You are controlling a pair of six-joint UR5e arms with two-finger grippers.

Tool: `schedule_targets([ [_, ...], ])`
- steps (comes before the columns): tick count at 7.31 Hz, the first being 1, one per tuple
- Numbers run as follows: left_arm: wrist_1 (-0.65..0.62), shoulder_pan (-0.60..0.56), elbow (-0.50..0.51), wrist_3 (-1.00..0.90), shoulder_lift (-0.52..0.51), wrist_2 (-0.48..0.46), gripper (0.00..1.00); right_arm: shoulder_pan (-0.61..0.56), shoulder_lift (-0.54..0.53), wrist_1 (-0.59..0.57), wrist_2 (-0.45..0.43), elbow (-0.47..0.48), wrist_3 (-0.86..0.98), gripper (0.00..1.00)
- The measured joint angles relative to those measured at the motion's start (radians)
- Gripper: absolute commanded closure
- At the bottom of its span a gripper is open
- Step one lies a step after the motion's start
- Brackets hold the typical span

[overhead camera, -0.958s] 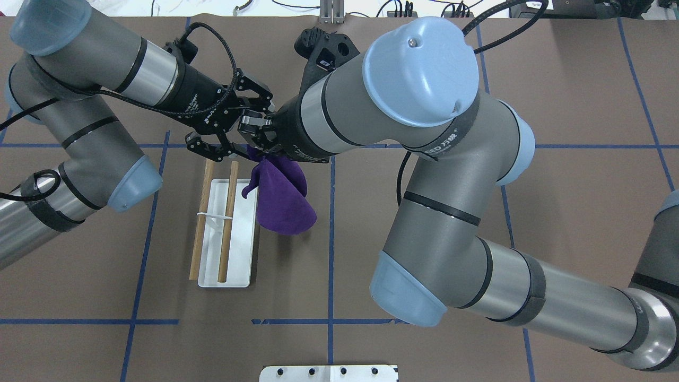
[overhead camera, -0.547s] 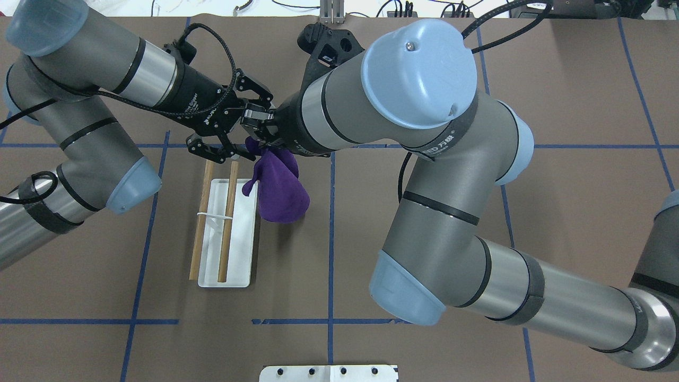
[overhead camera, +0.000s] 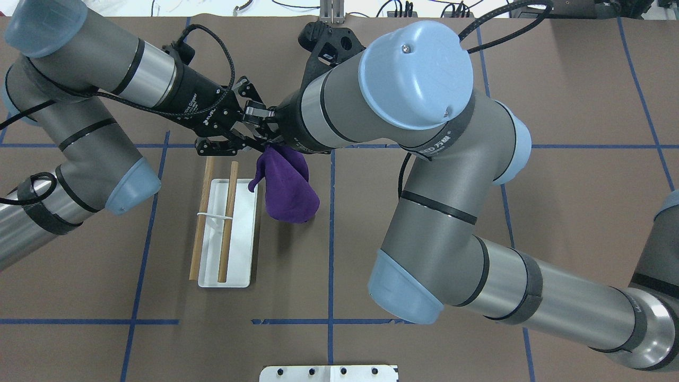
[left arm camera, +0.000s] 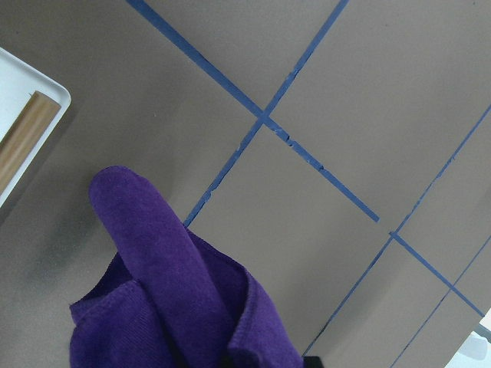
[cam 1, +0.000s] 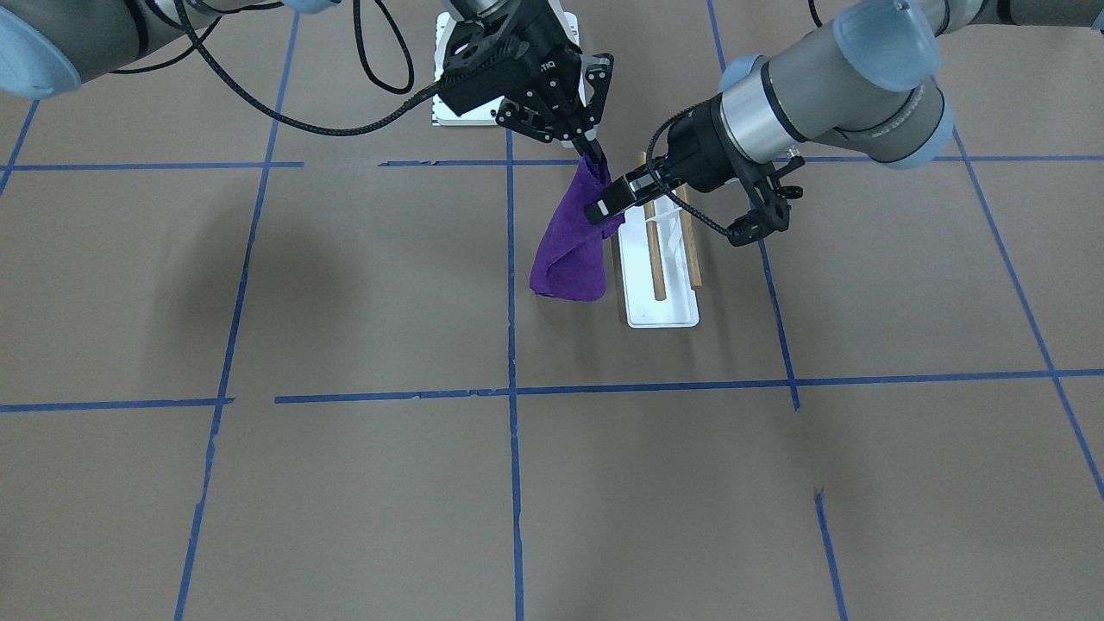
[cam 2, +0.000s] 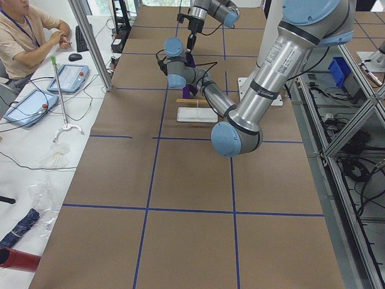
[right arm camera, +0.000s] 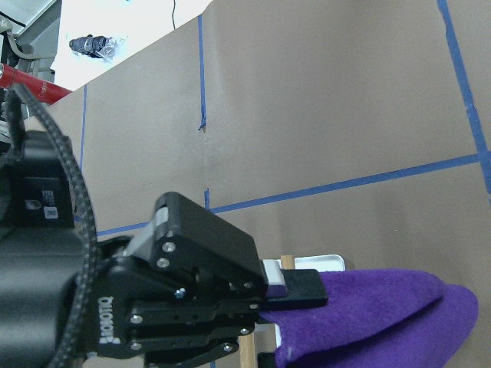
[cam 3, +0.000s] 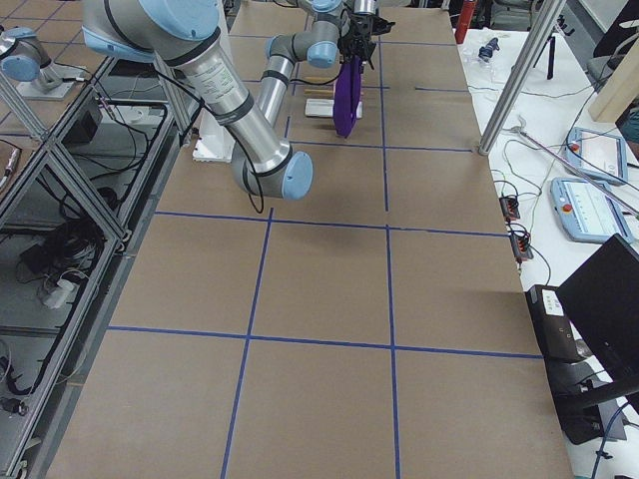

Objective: Hang towel on rack

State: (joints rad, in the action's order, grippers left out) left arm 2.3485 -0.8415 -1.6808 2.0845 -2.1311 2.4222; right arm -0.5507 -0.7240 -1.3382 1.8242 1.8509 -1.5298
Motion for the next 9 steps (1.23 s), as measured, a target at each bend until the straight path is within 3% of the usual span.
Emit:
schedule_targets([
  [1,0.000,0.000,-0.004,-0.004,0.001,-0.001,1.00,0.000,-0.002,0.000,0.001,0.004,0.002,0.29],
  [2,0.000,0.000,-0.011,-0.006,0.005,-0.001,1.00,0.000,-0.008,0.000,0.002,0.009,0.002,0.00],
  [3,0.014,-0.002,-0.027,-0.009,0.021,-0.001,1.00,0.001,-0.034,0.000,0.006,0.036,0.002,0.00],
  [4,0.067,-0.003,-0.051,-0.015,0.067,0.000,1.00,0.003,-0.120,0.000,0.024,0.122,0.005,0.00],
  [6,0.343,-0.010,-0.078,-0.050,0.268,0.009,1.00,-0.048,-0.281,0.003,0.118,0.255,0.034,0.00],
  [8,0.577,-0.032,-0.063,-0.160,0.486,0.013,1.00,-0.100,-0.340,0.005,0.158,0.262,0.091,0.00],
  [9,0.619,-0.068,-0.052,-0.257,0.560,0.034,1.00,-0.109,-0.349,0.006,0.159,0.254,0.110,0.00],
])
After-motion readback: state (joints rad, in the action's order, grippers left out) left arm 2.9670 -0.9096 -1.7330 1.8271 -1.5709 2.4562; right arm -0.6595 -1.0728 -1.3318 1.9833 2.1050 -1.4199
